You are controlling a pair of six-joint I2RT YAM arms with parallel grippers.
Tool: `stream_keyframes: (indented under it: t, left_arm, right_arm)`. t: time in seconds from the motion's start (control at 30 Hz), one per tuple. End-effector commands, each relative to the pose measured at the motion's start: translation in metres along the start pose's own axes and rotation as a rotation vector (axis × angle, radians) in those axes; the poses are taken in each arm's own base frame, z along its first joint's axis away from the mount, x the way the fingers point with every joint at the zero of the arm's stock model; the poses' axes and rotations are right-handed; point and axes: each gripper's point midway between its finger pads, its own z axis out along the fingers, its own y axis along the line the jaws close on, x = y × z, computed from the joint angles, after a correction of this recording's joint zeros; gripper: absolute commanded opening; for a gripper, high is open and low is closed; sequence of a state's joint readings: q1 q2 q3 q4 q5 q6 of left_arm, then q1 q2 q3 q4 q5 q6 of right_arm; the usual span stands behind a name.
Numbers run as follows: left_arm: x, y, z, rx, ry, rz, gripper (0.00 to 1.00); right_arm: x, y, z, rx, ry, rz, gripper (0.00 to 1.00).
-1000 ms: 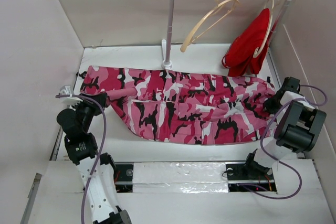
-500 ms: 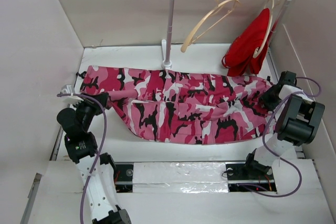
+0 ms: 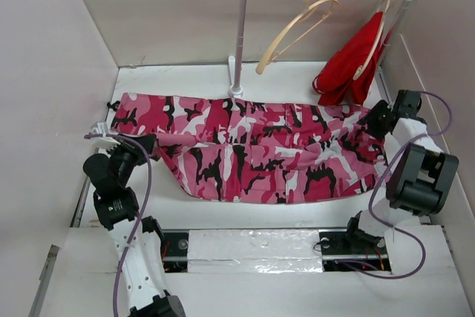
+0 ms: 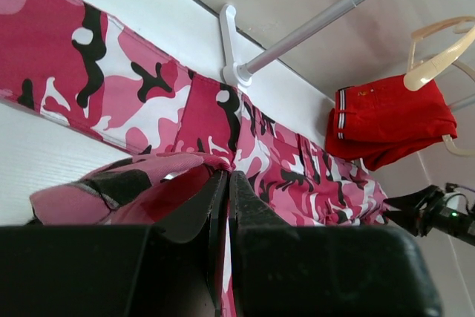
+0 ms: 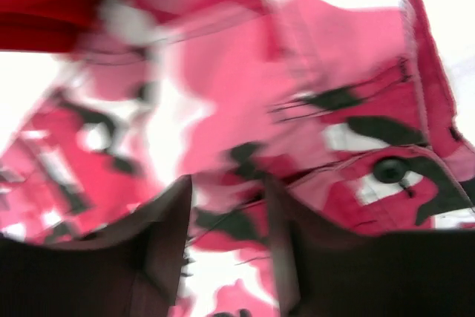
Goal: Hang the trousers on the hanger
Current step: Fold the trousers at the center of the board.
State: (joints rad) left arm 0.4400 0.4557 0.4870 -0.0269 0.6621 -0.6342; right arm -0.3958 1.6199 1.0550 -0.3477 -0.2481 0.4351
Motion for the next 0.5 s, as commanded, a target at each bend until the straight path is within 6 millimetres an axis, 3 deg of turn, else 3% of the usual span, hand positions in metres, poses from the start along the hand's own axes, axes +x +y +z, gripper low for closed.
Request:
stream_keyframes:
  t: [0.0,0.03,0.07,0.1,0.13,0.17,0.23,0.3,0.4,0.47]
  left_arm:
    - [-0.006,-0.010,0.002,0.061,-0.026,0.015,0.00]
    - [-0.005,-0.010,0.003,0.064,-0.024,0.012,0.00]
    - [-0.004,-0.012,0.003,0.074,-0.020,0.011,0.00]
    - [-0.006,-0.014,0.003,0.082,-0.029,0.006,0.00]
    - [-0.005,-0.017,0.004,0.090,-0.026,0.003,0.00]
    - [-0.005,-0.021,0.004,0.105,-0.025,0.004,0.00]
    - [-0.007,-0.023,0.005,0.107,-0.034,-0.009,0.00]
    - [-0.006,-0.028,0.007,0.124,-0.034,-0.016,0.00]
    - [-0.010,-0.033,0.007,0.126,-0.046,-0.027,0.00]
    - [-0.008,-0.039,0.008,0.140,-0.034,-0.028,0.00]
  right_arm:
    - [-0.024,0.011,-0.036,-0.035,-0.147,0.016,0.55]
    - [-0.022,0.000,-0.044,0.012,-0.165,0.055,0.60]
    - [-0.021,-0.006,-0.068,0.036,-0.218,0.082,0.64]
    - [-0.008,-0.039,-0.074,0.136,-0.237,0.157,0.65]
    - [-0.002,-0.052,-0.084,0.177,-0.266,0.190,0.65]
    - [0.010,-0.079,-0.103,0.254,-0.333,0.243,0.65]
    - [0.029,-0.100,-0.118,0.306,-0.359,0.296,0.63]
    - [0.048,-0.111,-0.133,0.327,-0.402,0.368,0.62]
    - [0.071,-0.099,-0.134,0.268,-0.368,0.494,0.62]
    - [0.086,-0.107,-0.128,0.311,-0.320,0.559,0.65]
